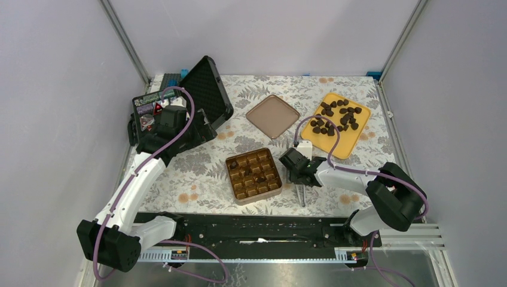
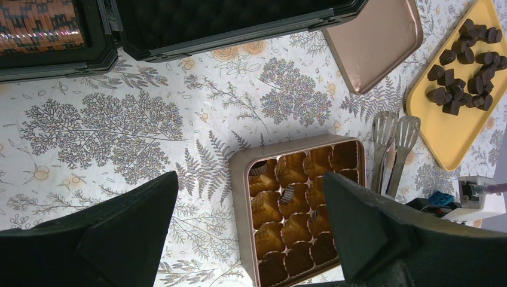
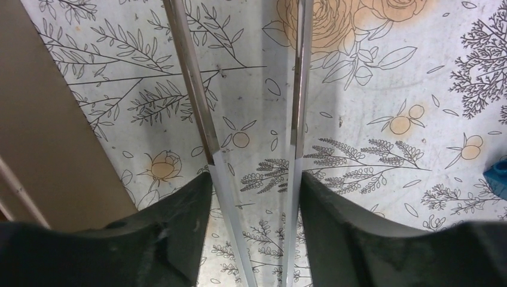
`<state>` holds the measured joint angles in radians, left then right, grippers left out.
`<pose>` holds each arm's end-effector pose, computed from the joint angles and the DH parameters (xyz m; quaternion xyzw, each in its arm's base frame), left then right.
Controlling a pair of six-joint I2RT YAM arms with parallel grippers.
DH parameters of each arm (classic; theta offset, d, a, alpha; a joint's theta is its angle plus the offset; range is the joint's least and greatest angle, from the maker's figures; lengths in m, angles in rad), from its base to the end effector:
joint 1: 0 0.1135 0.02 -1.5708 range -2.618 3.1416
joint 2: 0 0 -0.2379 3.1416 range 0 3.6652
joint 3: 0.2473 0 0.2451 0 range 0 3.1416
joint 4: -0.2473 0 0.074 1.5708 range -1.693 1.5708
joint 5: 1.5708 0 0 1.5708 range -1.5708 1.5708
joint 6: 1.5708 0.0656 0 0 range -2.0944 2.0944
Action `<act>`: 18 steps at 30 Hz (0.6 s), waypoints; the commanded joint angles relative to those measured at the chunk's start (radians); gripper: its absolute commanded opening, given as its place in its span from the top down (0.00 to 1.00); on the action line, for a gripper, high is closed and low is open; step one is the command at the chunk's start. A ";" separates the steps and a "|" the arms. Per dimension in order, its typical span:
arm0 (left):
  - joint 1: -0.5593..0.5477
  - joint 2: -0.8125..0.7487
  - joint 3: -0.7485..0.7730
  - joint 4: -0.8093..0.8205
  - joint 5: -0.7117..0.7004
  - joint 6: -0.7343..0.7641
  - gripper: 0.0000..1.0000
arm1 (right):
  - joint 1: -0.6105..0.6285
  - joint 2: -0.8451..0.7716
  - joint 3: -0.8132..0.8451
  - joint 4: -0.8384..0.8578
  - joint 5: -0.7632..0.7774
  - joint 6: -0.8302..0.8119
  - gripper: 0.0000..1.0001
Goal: Pack the chocolate
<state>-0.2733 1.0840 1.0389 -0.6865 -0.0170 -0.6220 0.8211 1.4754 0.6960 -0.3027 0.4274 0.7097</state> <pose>0.2436 -0.0671 0.2797 -0.1618 0.8988 -0.1693 0.3706 0.2048 0.1800 0.1079 -0.0016 0.9496 0.0154 0.3131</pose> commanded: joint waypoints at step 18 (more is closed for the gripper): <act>0.005 -0.005 0.019 0.038 0.011 0.009 0.01 | -0.062 -0.182 0.255 -0.306 -0.009 -0.201 1.00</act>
<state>-0.2733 1.0840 1.0389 -0.6861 -0.0139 -0.6212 0.8158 1.3911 0.8135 -0.5087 0.4007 0.6159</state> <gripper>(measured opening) 0.985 0.123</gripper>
